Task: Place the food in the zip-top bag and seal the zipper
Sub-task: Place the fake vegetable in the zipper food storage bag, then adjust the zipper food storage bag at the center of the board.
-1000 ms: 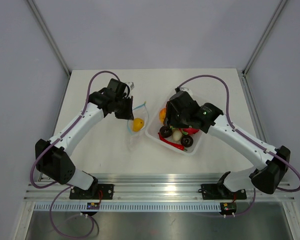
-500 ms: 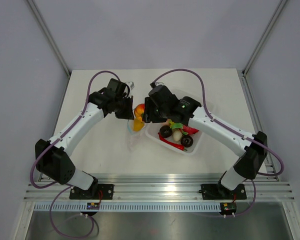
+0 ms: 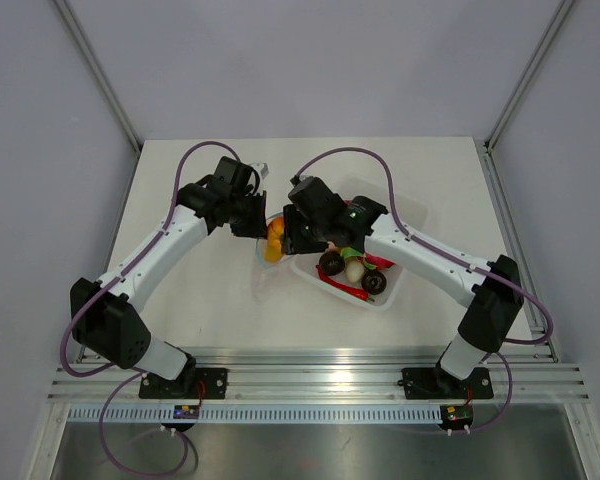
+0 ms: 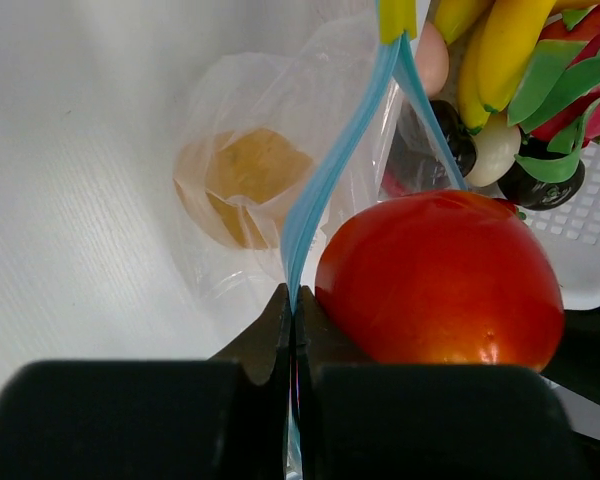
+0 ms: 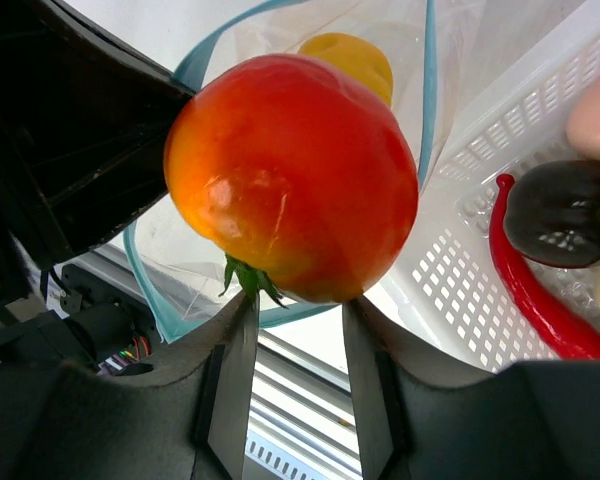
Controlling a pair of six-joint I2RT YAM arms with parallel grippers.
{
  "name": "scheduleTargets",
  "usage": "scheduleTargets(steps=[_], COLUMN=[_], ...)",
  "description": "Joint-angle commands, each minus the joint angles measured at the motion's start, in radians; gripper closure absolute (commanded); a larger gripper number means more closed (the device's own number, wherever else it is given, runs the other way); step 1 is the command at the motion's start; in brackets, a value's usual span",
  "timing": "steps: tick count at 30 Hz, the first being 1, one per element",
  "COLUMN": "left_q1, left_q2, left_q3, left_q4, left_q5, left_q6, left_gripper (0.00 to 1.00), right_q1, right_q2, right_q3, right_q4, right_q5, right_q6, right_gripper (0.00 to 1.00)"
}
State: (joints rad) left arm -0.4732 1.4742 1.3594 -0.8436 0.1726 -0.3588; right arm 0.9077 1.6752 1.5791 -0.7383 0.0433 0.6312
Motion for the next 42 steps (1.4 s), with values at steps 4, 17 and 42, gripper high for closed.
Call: scheduleTargets(steps=[4, 17, 42], left_q1=[-0.002, -0.002, 0.048], left_q2=[-0.032, -0.04, -0.077], left_q3=[0.044, 0.043, 0.208], left_q4=[0.037, 0.046, -0.101], left_q5=[0.033, 0.047, -0.213], left_q6=[-0.008, -0.014, 0.072], left_gripper=[1.0, 1.0, 1.0], right_q1=[0.011, 0.002, -0.02], right_q2=[-0.009, -0.106, -0.017], right_q3=[-0.021, -0.053, 0.107], right_q4=[0.001, -0.018, 0.14], right_q5=[-0.025, 0.141, 0.006], right_q6=[-0.021, 0.012, -0.033], right_gripper=[0.53, 0.29, 1.0])
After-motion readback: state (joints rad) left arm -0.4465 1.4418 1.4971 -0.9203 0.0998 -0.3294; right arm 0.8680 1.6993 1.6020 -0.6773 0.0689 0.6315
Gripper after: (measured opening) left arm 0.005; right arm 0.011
